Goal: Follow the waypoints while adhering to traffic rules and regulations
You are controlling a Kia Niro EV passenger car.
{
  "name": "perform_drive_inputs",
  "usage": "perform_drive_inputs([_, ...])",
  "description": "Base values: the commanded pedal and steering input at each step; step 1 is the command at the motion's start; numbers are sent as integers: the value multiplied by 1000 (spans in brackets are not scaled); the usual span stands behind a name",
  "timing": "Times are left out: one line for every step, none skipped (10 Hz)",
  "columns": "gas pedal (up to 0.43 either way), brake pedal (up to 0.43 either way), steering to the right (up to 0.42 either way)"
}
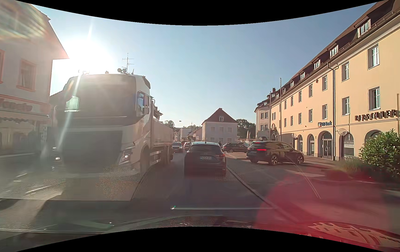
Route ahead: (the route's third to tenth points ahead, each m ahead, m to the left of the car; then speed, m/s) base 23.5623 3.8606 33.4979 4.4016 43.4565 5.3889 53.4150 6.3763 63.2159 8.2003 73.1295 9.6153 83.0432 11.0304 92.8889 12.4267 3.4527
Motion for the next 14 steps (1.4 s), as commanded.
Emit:
perform_drive_inputs([169,0,0])
perform_drive_inputs([177,0,0])
perform_drive_inputs([177,0,0])
perform_drive_inputs([177,0,-1])
perform_drive_inputs([197,0,-4])
perform_drive_inputs([197,0,-6])
perform_drive_inputs([197,0,-6])
perform_drive_inputs([197,0,-6])
perform_drive_inputs([197,0,-6])
perform_drive_inputs([197,0,-5])
perform_drive_inputs([197,0,-5])
perform_drive_inputs([220,0,-4])
perform_drive_inputs([228,0,-4])
perform_drive_inputs([228,0,-4])
